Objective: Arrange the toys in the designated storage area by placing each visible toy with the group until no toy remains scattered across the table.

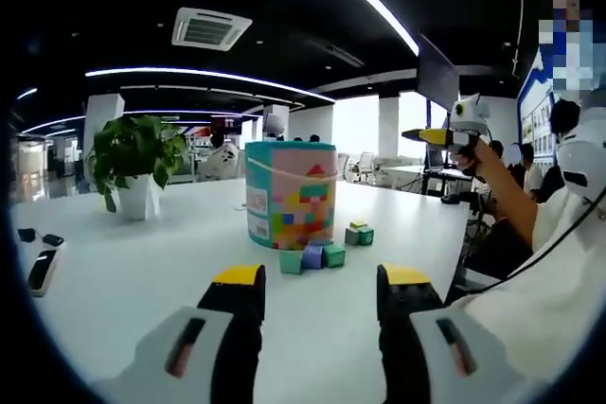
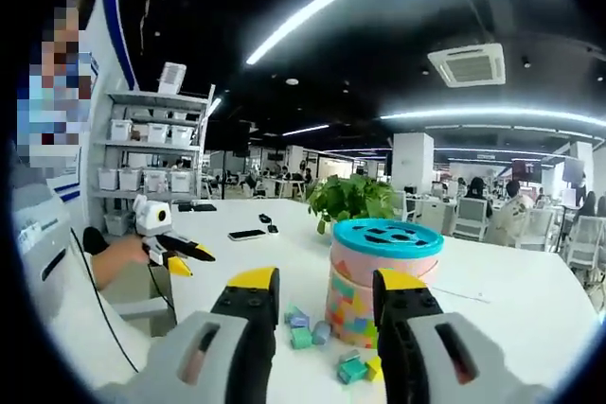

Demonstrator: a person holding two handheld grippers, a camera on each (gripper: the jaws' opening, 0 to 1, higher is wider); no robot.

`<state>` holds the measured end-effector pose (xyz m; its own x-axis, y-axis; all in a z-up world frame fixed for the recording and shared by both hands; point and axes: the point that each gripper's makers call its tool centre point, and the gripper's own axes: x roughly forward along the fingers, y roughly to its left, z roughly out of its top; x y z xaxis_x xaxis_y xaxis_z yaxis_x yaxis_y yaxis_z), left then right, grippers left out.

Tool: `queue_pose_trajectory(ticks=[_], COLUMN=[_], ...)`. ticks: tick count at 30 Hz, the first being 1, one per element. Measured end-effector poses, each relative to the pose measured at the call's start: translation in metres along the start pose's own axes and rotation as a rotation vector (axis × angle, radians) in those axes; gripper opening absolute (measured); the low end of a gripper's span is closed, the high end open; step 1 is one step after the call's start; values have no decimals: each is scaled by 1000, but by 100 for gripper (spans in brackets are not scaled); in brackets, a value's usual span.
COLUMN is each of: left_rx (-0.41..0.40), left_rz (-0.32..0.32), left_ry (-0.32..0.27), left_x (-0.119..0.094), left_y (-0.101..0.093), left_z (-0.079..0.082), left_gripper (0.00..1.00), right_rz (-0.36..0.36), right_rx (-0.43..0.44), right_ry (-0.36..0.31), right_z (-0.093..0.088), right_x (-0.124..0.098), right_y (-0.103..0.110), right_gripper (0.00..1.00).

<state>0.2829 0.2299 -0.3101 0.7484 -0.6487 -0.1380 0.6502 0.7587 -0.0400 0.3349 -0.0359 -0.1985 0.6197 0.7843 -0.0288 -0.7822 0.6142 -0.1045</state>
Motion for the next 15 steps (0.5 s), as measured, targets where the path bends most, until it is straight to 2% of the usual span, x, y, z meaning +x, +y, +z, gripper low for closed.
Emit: queue_pose_trajectory(ticks=[3, 5, 6, 8, 12, 15], left_rx=[12, 0, -9, -8, -5, -1], left_rz=[2, -5, -8, -9, -15, -6], left_ry=[7, -11, -19, -21, -25, -18], left_x=[-1, 0, 0, 1, 1, 0], left_y=[0, -2, -3, -4, -5, -3], left_z=[-1, 3, 4, 6, 7, 5], left_gripper=[48, 50, 50, 50, 50, 50], right_rz=[-2, -24, -40, -45, -52, -55], right_rx=[-6, -52, -74, -55, -30, -53], right_ry=[-3, -4, 8, 47, 68, 113], right_z=[-6, -10, -15, -30, -52, -71], right_x=[-5, -9, -10, -12, -15, -16], right_y=[2, 0, -2, -1, -3, -4], right_gripper=[40, 35, 31, 25, 25, 23])
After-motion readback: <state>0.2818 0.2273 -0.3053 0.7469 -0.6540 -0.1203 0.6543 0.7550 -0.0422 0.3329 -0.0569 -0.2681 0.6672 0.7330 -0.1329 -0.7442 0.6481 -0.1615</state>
